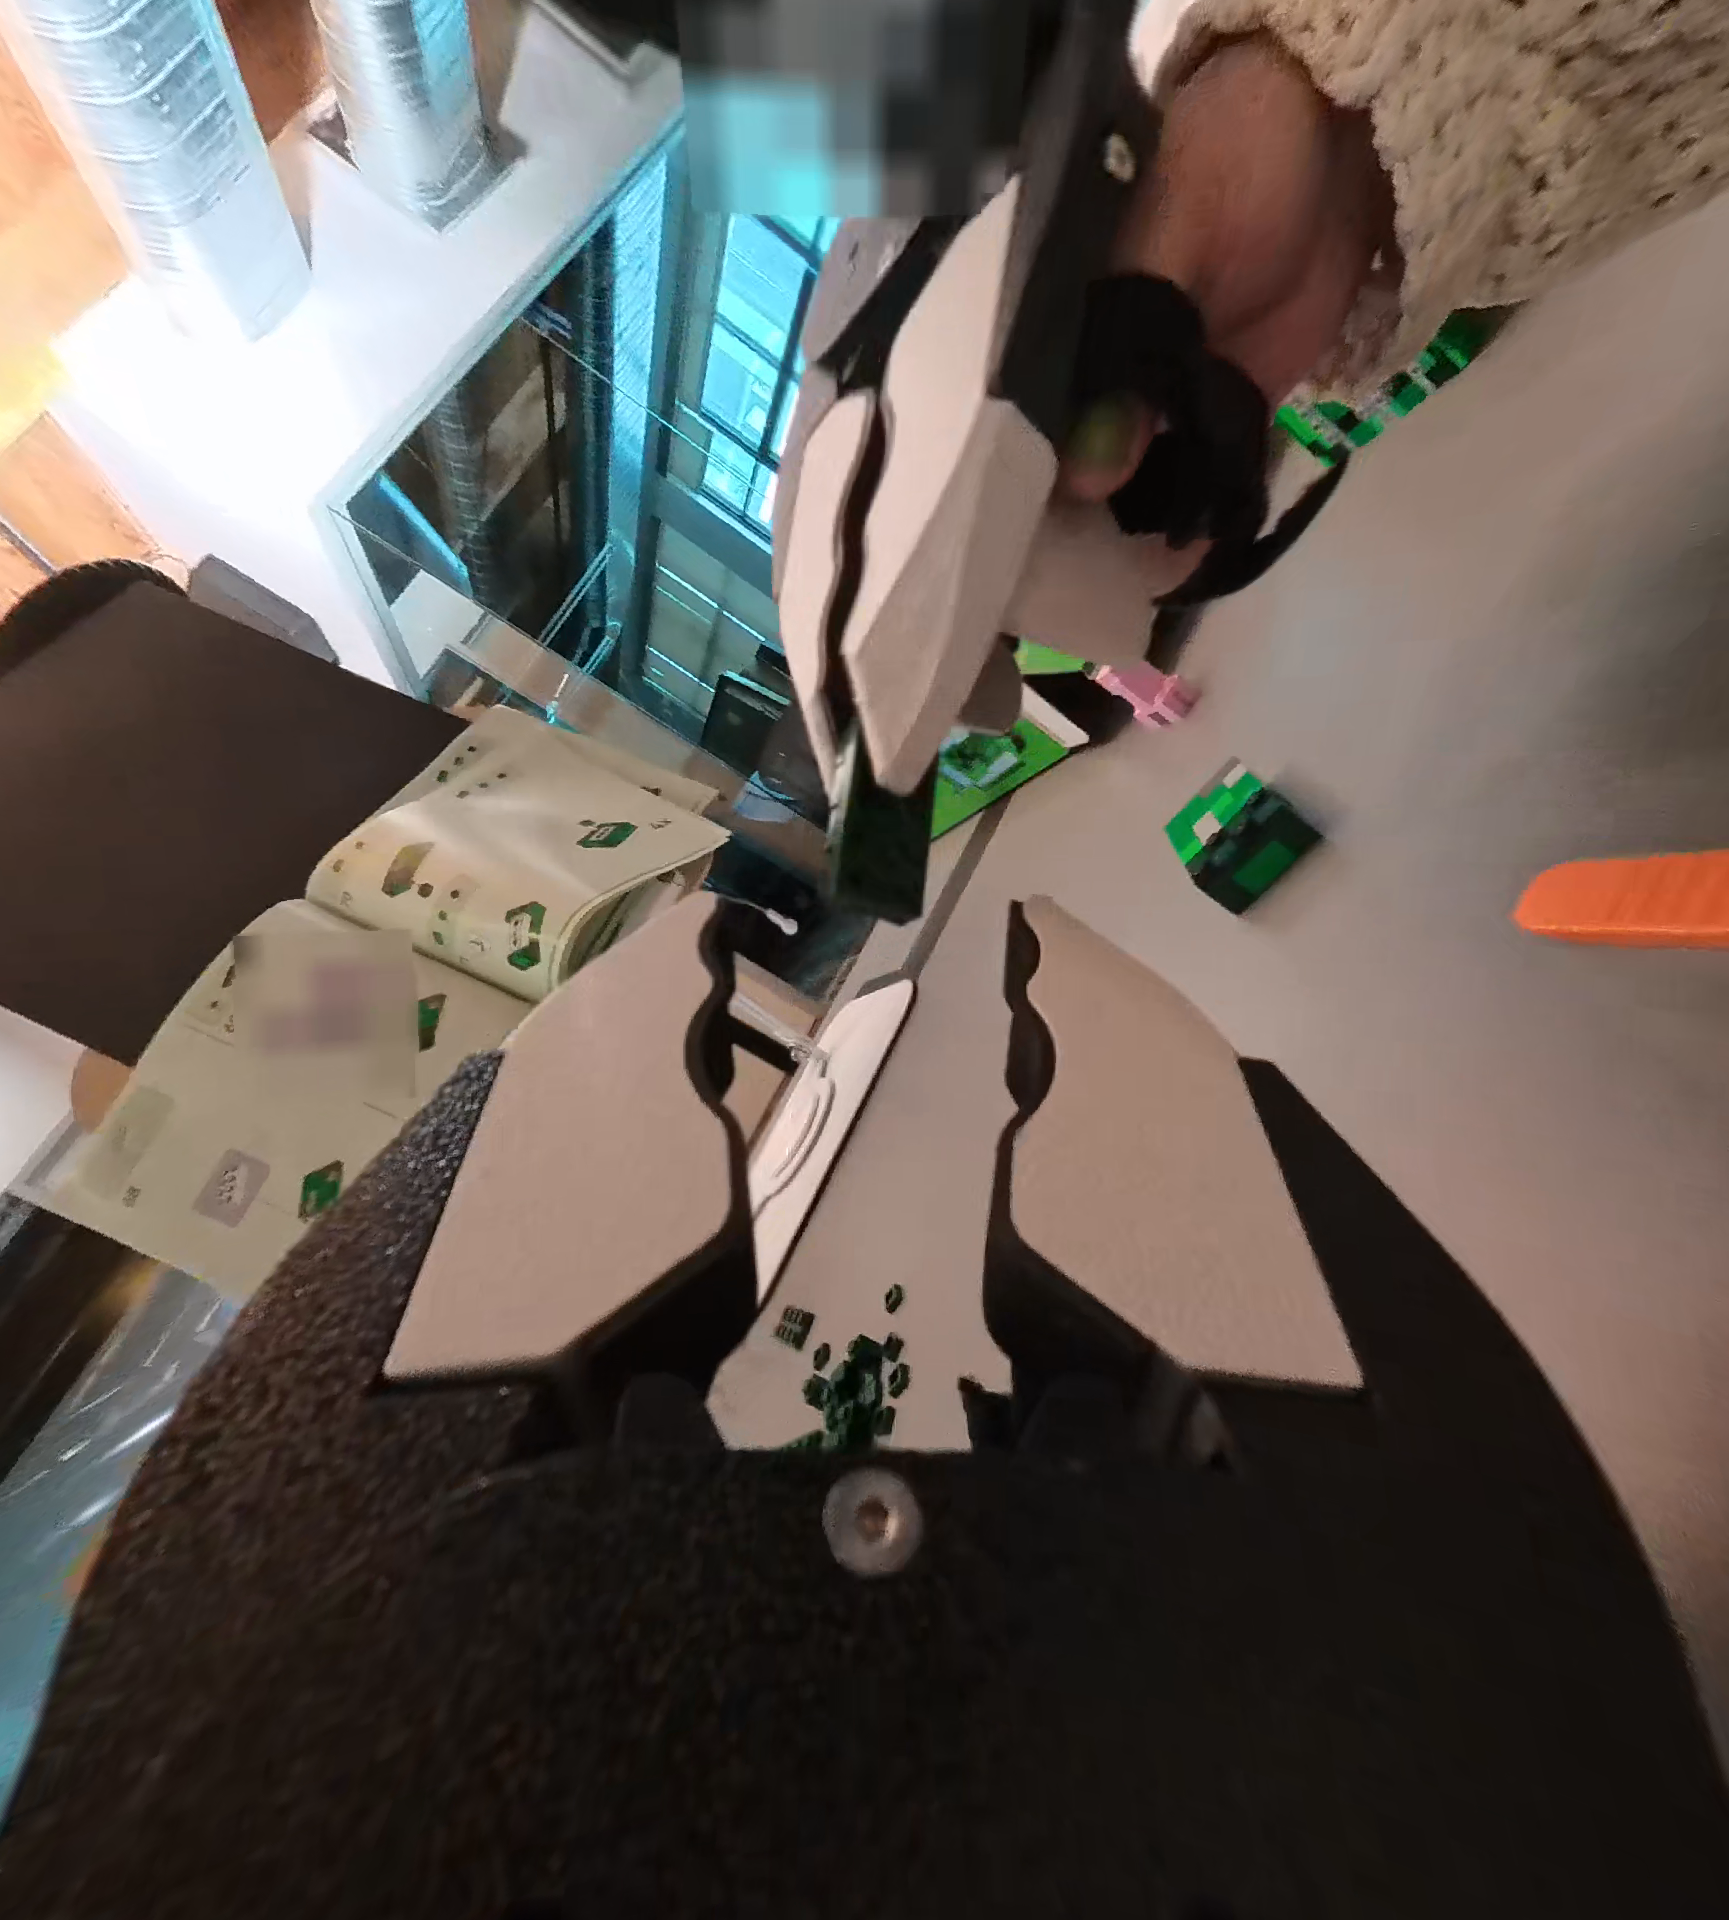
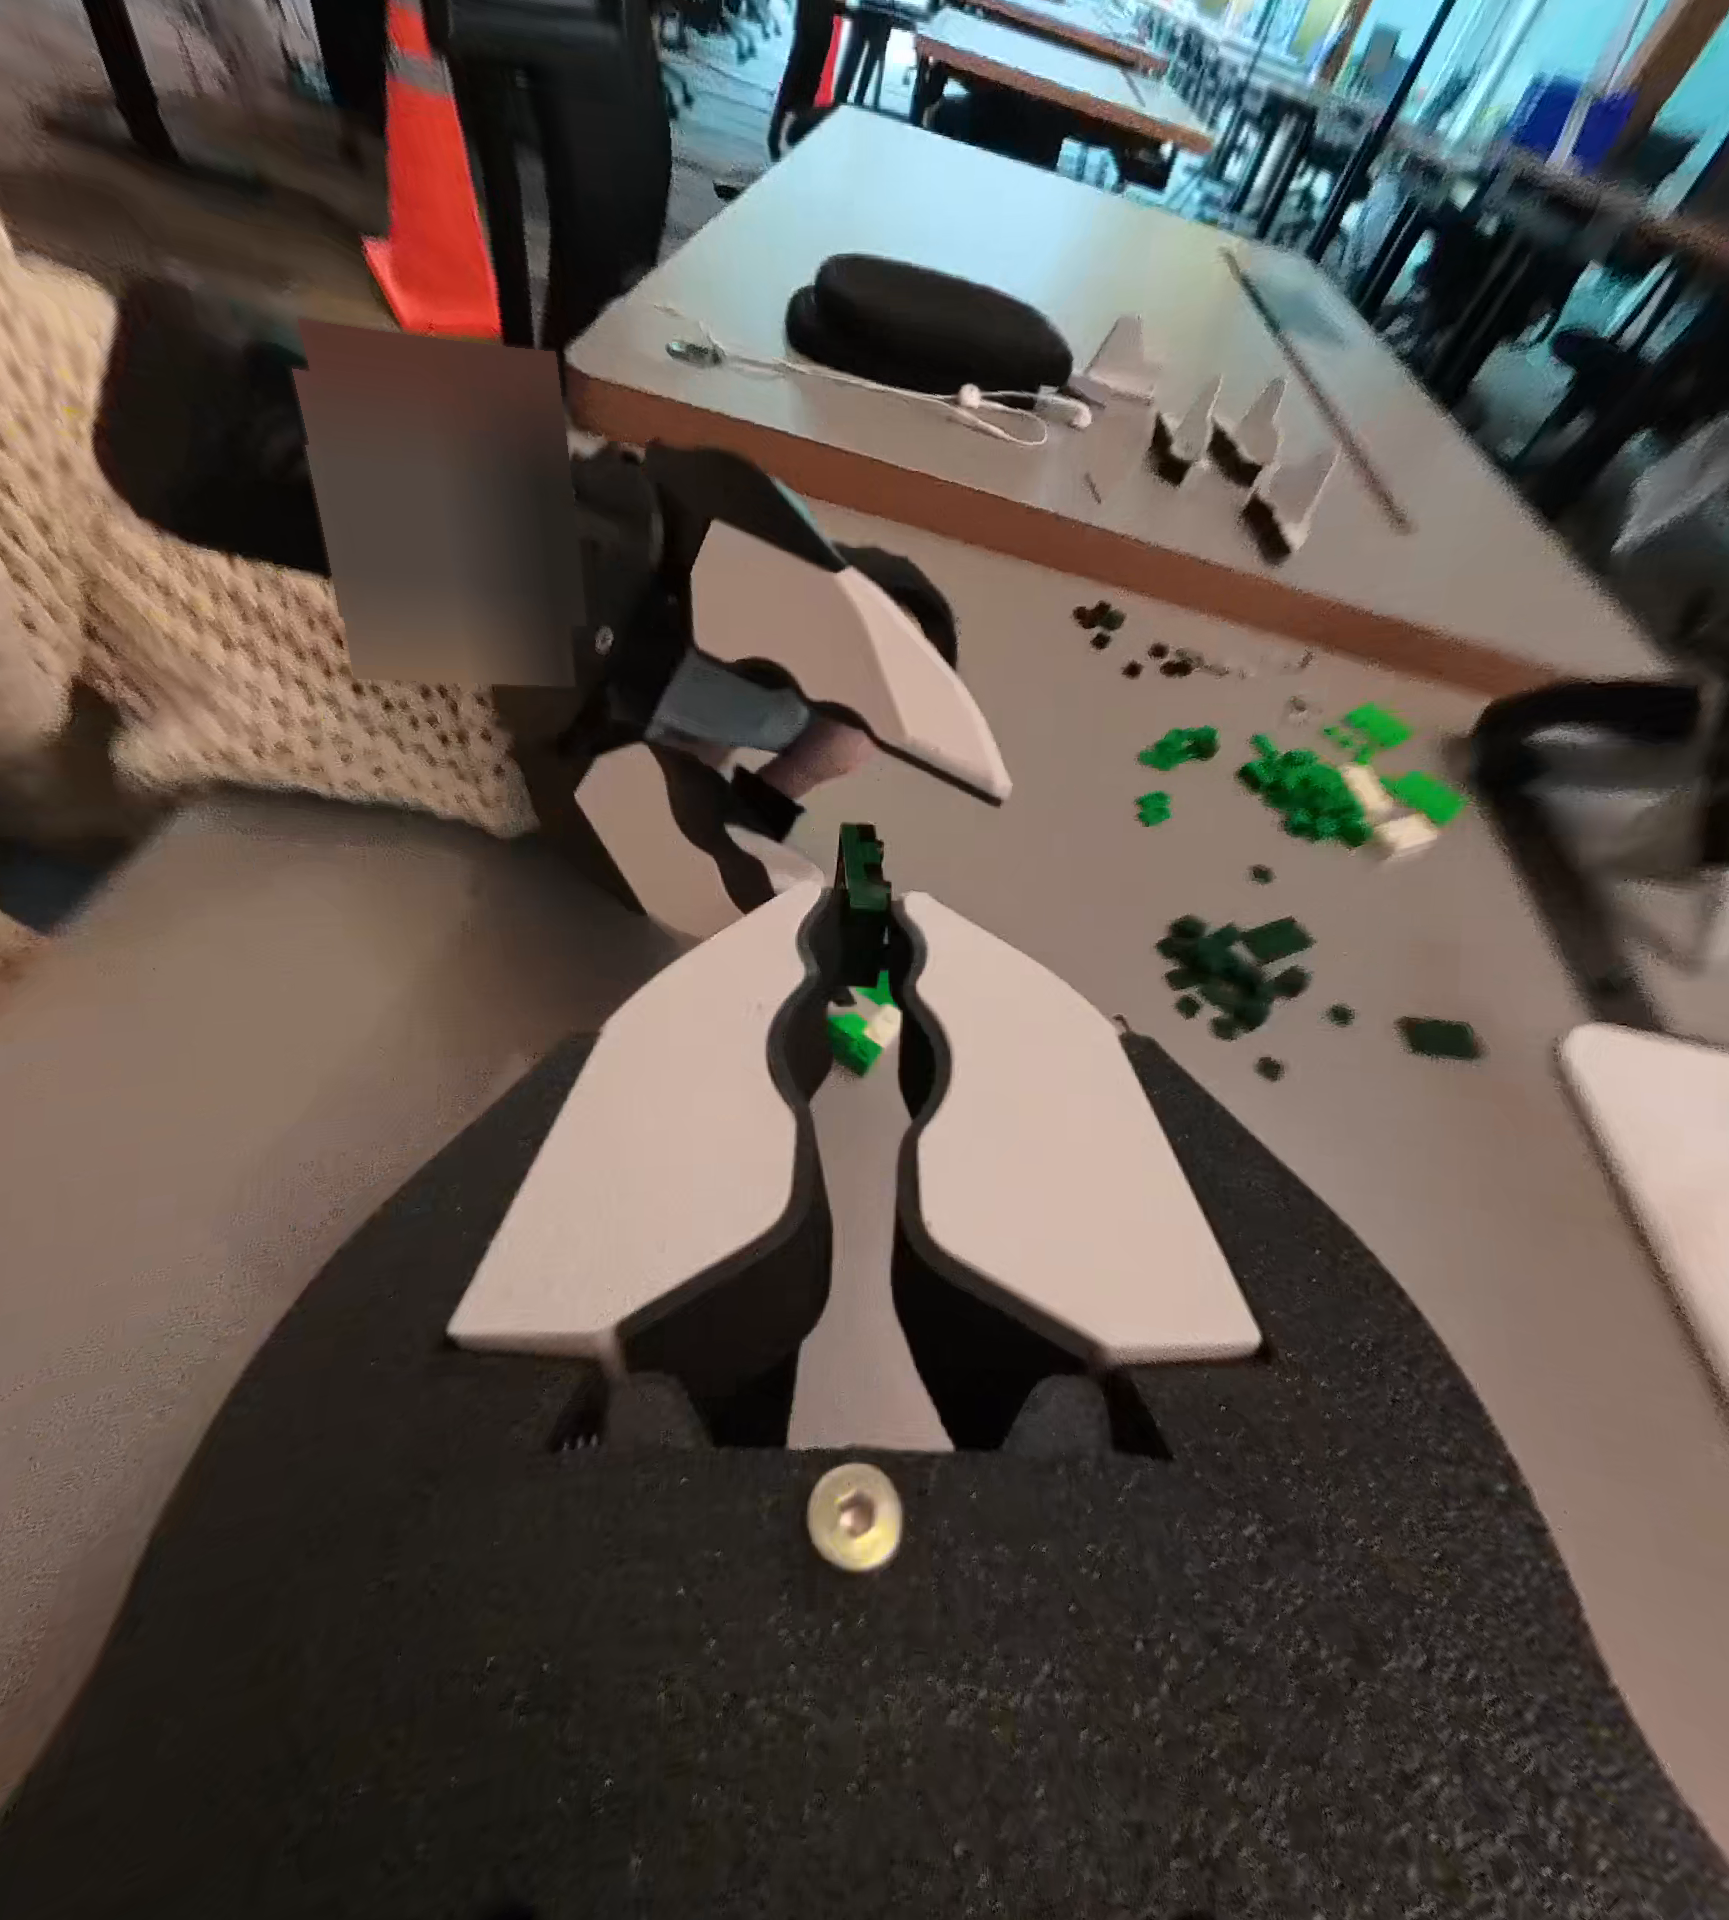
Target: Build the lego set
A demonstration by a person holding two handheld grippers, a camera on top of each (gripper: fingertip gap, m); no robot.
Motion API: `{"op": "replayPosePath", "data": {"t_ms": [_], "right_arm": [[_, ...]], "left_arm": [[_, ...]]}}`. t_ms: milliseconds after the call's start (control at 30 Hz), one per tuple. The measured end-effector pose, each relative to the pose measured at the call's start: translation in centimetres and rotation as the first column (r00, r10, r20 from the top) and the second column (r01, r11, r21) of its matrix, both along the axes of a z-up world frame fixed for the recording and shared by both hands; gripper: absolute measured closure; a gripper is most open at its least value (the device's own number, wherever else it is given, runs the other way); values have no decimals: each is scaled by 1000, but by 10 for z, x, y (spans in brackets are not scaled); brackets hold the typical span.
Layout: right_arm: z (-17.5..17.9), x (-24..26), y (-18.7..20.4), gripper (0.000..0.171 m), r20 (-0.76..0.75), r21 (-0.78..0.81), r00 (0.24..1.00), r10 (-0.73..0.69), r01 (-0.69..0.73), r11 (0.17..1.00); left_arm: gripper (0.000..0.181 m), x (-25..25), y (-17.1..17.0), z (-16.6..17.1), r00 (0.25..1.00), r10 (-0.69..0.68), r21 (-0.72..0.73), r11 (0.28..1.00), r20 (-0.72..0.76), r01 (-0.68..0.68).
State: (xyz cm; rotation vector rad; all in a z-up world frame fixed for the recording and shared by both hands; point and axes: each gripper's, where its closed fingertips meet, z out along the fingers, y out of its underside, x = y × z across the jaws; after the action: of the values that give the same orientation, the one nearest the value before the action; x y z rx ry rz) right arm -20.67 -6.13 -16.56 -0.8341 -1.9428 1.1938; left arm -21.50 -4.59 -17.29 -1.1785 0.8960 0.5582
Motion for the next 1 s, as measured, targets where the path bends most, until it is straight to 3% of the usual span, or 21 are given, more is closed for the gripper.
{"op": "replayPosePath", "data": {"t_ms": [67, 433, 800, 1000], "right_arm": [[0, 3, -1, 164, -37, 76, 999, 8, -5, 997], [0, 6, -1, 164, -35, 68, 999, 23, -20, 997], [1, 11, -8, 164, 51, -195, 995, 88, -77, 978], [2, 13, -12, 164, 140, -370, 978, 156, -95, 924]], "left_arm": [[131, 1, -2, 3, 1000, -5, 17, 1000, 0, 5], [139, 11, -6, 4, 997, -15, 54, 998, -73, 19], [163, 18, -13, 9, 984, 15, 129, 992, -177, 8], [163, 20, -14, 9, 978, 26, 148, 989, -206, 5]]}}
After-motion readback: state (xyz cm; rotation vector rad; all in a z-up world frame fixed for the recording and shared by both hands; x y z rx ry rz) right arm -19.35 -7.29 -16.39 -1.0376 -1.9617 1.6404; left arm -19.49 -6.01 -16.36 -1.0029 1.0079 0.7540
